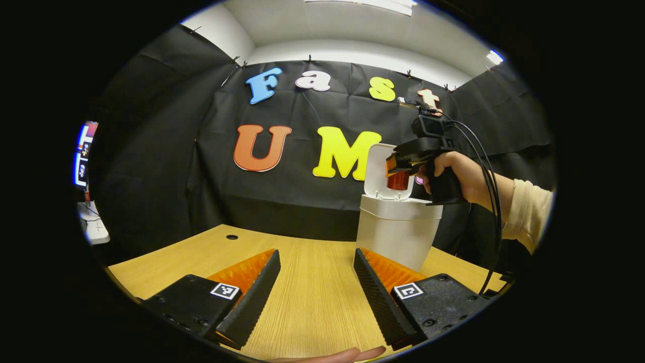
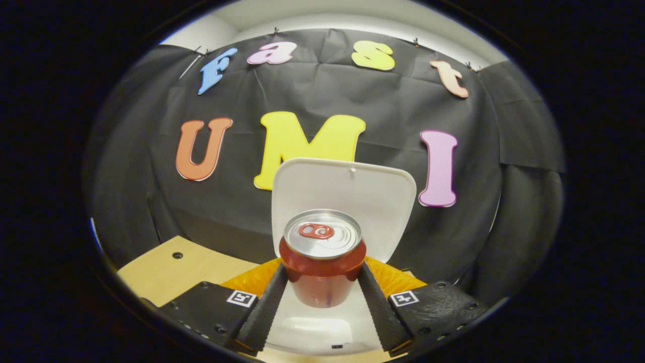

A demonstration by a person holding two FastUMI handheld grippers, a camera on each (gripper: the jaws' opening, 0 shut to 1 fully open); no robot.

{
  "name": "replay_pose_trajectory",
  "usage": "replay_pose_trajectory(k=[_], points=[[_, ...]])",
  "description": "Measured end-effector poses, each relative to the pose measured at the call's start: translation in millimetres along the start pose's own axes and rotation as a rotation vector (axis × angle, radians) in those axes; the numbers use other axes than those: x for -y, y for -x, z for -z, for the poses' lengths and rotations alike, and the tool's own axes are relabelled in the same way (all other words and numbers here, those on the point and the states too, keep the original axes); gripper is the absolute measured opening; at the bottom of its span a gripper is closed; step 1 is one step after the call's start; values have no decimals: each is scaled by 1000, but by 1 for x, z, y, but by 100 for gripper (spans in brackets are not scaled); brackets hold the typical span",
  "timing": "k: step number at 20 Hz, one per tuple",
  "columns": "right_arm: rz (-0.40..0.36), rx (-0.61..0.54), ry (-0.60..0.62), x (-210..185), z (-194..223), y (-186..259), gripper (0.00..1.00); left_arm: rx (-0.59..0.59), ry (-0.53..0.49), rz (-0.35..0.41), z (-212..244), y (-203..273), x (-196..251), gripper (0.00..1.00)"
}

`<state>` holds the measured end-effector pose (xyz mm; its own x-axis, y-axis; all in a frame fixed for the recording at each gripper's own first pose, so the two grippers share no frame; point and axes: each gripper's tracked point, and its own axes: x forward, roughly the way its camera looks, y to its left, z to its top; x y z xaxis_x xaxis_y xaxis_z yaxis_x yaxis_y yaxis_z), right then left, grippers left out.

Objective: Press the lid of the desktop garbage bin to open it, pick up the crumpled paper on the desktop and throw it into the bin, then pick up the pop can on the desktop and drop it into the bin, and finally close the garbage bin lid.

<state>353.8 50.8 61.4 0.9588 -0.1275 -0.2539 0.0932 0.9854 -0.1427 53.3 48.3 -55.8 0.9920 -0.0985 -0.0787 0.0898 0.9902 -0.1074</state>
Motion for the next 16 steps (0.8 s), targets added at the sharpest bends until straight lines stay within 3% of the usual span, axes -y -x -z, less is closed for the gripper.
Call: replay_pose_trajectory(k=[4,9,16], points=[[36,-8,50,20,10,-16,81,11,-8,24,-4,0,8,95],[70,-114,29,44,44,-34,81,-6,-4,46,1,-2,10,95],[-3,-173,-41,35,61,-35,82,-57,27,35,11,-1,10,95]])
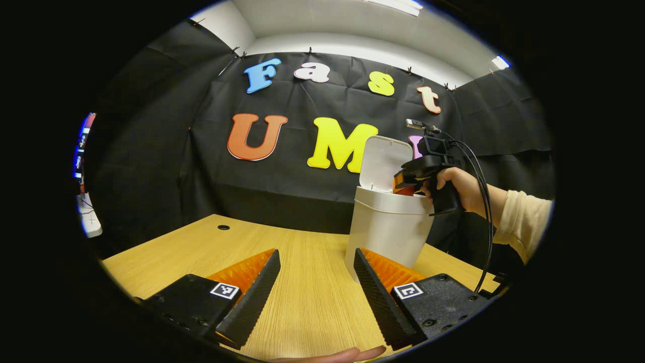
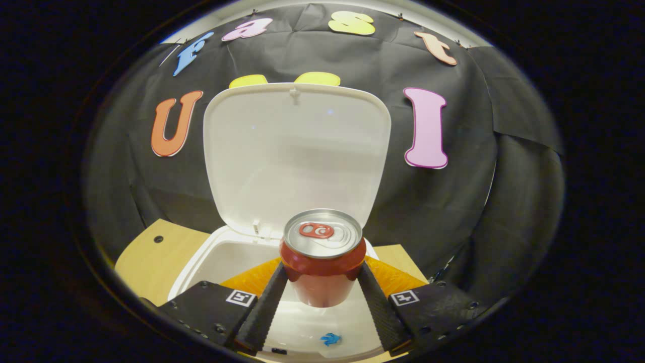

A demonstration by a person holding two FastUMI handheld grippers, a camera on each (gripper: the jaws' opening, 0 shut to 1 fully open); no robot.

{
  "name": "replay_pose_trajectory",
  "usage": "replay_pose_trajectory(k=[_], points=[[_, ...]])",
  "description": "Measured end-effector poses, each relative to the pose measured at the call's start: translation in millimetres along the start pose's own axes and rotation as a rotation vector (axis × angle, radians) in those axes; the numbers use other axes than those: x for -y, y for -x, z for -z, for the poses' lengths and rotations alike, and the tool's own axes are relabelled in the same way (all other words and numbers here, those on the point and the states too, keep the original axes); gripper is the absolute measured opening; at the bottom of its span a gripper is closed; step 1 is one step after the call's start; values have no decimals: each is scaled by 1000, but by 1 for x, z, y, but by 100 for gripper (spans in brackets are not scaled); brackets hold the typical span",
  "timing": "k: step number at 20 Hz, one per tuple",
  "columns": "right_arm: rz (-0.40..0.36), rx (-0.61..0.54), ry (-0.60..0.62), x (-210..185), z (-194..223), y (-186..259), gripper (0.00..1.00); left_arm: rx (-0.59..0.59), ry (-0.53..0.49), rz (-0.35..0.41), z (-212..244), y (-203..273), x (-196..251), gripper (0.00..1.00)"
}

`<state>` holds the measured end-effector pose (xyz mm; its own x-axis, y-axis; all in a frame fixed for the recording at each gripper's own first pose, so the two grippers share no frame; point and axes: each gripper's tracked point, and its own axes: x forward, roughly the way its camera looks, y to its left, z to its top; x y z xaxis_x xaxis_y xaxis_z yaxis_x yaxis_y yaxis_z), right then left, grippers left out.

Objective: Press the lid of the desktop garbage bin to open it, pick up the crumpled paper on the desktop and throw it into the bin, then pick up the pop can on the desktop and drop it into the bin, and finally close the garbage bin lid.

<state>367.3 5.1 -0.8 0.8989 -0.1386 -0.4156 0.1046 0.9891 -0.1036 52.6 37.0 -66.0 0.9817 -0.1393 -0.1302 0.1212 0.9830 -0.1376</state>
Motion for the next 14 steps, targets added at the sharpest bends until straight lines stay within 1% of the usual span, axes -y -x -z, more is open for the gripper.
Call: replay_pose_trajectory(k=[3,4,6,8,9,10,11,12,13,14], points=[[-38,26,46,-13,-3,5,82,3,-12,-9,-2,0,0,95],[-38,43,55,-16,-9,11,82,6,-15,-6,-3,0,1,95],[-51,79,46,-22,-21,21,94,12,-22,-7,-6,0,-2,95],[-51,105,34,-24,-34,30,95,14,-22,-2,-6,1,0,95],[-49,124,30,-25,-43,36,97,17,-22,-1,-7,0,-1,95],[-51,141,25,-26,-50,41,97,23,-26,1,-8,1,-1,95],[-50,156,20,-27,-59,48,95,31,-32,3,-10,1,-1,95],[-50,174,12,-27,-69,55,97,38,-40,3,-12,2,-1,95],[-53,192,3,-27,-80,62,95,46,-46,0,-13,1,-2,95],[-52,210,-1,-26,-90,69,95,52,-51,-1,-16,3,-1,95]])
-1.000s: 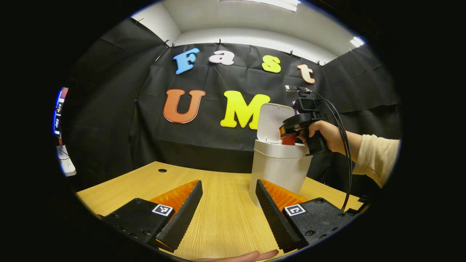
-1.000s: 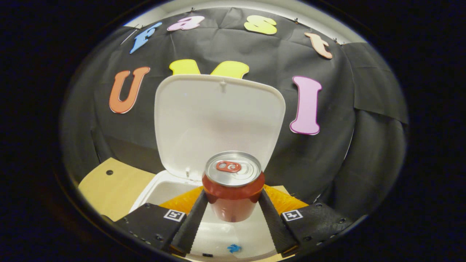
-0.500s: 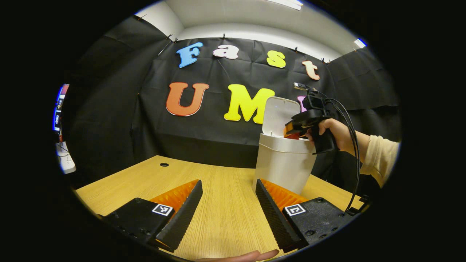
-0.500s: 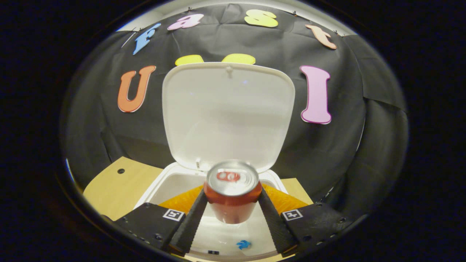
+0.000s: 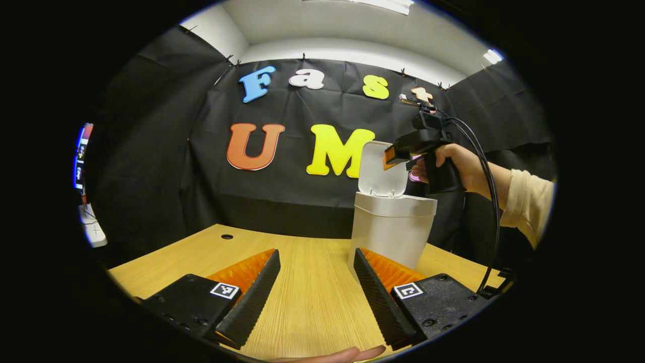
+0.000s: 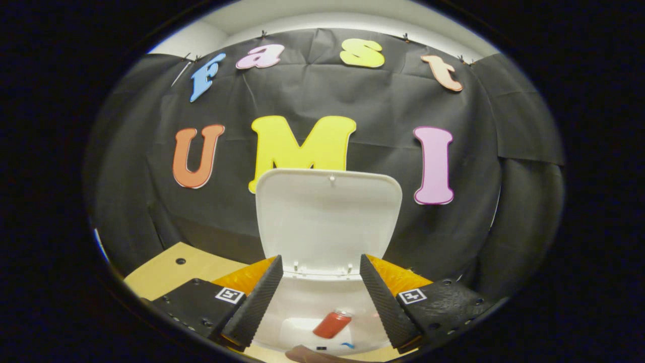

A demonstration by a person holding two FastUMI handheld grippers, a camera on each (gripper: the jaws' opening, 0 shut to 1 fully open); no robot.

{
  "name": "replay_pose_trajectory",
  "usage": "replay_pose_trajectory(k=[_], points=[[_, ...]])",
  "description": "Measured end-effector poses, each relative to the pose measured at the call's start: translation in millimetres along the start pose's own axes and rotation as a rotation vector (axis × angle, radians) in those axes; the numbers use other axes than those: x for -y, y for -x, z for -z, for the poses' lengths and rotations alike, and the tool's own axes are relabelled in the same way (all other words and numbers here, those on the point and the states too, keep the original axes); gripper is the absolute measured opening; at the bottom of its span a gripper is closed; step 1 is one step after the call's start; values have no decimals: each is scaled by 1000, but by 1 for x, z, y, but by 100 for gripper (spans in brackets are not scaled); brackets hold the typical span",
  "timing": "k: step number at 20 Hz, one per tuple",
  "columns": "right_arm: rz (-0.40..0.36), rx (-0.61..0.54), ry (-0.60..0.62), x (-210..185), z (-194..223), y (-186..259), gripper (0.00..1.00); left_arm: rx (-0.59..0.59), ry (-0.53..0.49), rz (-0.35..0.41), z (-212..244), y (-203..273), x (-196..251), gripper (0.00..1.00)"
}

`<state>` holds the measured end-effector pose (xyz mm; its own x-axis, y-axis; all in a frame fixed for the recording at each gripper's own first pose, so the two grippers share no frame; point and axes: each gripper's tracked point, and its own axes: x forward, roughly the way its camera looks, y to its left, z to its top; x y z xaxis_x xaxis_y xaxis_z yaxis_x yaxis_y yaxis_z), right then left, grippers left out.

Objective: Press the lid of the desktop garbage bin to open it, pick up the crumpled paper on the desktop and throw it into the bin, then pick up the pop can on the desktop and drop it into the bin, and finally close the garbage bin lid.

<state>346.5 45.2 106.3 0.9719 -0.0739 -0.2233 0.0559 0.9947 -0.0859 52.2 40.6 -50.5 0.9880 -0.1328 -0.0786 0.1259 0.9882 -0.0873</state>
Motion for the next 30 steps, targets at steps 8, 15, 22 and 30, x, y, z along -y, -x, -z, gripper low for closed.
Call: replay_pose_trajectory(k=[8,15,22,30], points=[[-6,173,-2,4,-108,19,95,15,-23,-33,-13,14,-5,95],[34,182,0,11,-133,-39,94,39,8,-31,-22,19,-7,95],[87,36,-14,21,-100,-98,95,34,-61,-68,-13,12,-21,95],[2,56,16,21,-90,-66,94,25,-18,-38,-12,8,-13,95]])
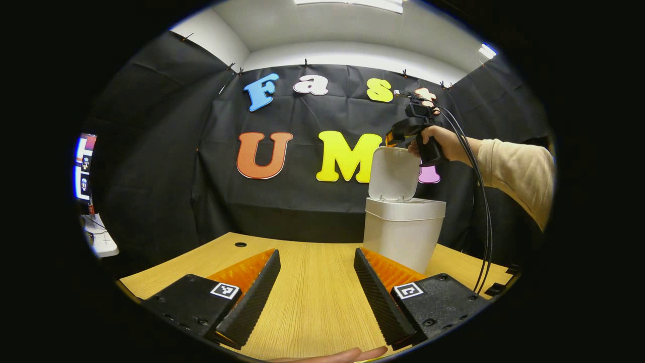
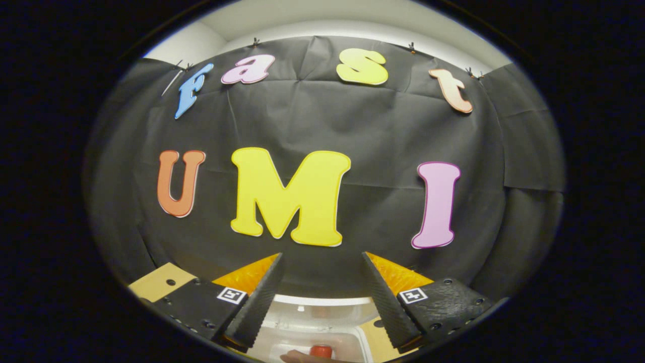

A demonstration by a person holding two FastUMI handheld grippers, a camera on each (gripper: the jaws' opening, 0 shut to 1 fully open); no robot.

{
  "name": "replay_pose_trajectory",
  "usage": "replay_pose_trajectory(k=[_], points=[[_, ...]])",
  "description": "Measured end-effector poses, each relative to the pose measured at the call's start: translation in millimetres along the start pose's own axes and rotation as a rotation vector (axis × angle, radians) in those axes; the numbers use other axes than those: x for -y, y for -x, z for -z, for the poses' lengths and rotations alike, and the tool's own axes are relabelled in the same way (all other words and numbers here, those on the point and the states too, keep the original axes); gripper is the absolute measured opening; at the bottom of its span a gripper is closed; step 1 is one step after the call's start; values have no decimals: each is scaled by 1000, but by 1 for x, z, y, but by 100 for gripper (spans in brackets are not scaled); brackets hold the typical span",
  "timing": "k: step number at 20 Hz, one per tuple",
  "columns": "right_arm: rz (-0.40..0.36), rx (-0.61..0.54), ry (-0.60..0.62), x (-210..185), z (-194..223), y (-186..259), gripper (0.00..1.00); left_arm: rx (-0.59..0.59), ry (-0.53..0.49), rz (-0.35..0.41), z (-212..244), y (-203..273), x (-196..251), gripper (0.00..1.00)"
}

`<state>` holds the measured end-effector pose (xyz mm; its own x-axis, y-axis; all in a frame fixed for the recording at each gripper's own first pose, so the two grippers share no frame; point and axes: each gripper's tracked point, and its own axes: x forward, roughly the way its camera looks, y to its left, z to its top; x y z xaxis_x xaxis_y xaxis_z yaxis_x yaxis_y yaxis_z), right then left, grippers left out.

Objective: Press the lid of the desktop garbage bin to open it, pick up the crumpled paper on the desktop and throw it into the bin, then pick up the pop can on the desktop and drop it into the bin, and finally close the garbage bin lid.

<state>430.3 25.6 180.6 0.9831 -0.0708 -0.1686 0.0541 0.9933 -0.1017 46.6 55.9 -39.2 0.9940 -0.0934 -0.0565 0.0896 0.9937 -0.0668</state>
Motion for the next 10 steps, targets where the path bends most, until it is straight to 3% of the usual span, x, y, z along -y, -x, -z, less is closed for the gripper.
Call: replay_pose_trajectory(k=[10], points=[[-70,-155,-25,-12,55,40,94,47,-1,6,-17,14,3,95]])
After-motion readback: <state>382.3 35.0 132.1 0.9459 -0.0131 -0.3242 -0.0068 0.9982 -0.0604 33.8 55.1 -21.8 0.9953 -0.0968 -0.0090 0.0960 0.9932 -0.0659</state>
